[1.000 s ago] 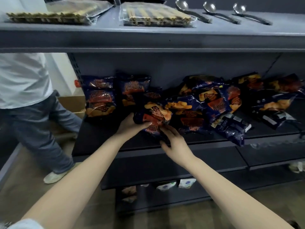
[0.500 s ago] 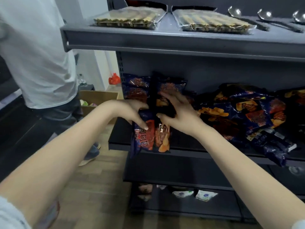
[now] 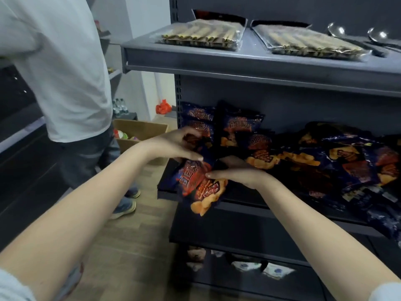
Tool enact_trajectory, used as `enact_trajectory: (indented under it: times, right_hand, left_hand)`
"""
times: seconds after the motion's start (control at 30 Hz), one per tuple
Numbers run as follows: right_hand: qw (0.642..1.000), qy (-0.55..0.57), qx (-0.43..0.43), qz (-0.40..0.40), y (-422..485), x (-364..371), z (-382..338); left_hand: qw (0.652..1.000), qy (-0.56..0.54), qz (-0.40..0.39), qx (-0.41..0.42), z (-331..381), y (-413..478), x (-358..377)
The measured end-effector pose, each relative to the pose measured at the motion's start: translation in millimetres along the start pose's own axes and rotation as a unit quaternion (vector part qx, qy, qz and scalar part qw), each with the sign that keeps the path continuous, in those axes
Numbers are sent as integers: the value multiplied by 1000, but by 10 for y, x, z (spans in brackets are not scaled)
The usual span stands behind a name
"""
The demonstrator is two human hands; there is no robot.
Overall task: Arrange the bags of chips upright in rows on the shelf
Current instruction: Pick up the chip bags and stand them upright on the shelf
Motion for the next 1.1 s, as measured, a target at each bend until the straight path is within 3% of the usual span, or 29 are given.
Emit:
enact_trajectory:
  times: [0.07, 0.17, 0.23, 0.3, 0.5, 0.57, 1.1]
  right_hand:
    - [994, 71, -46, 65, 9, -141, -2]
    - [965, 154, -54, 205, -40, -380, 105]
    - [945, 177, -58, 269, -84, -462, 141]
    - [928, 209, -46, 304, -122, -479, 206]
    - [919, 221, -65, 321, -86, -290, 235]
    - [916, 225, -71, 325, -94, -234, 235]
    - [935, 125, -51, 326, 58, -173, 259]
  left_hand:
    - [993, -72, 86, 24, -27, -89, -210]
    - [953, -225, 198, 46, -239, -172, -453]
    - [923, -295, 241, 61, -336, -194, -481]
    - [914, -306, 261, 57, -374, -179, -392]
    - [940, -272, 203, 11, -484, 116, 262]
    - [939, -265, 217, 23, -491, 170, 346]
    - [922, -307, 233, 22, -945, 292, 130]
Point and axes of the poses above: each hand's wrist, its own y-axis towards the middle knuckle, its own x-axis out of the palm, z = x × y, the point moved 9 cm from there along y, towards the middle knuckle, and after that the axes turned 14 degrees about -z, right-handed, at the moved point
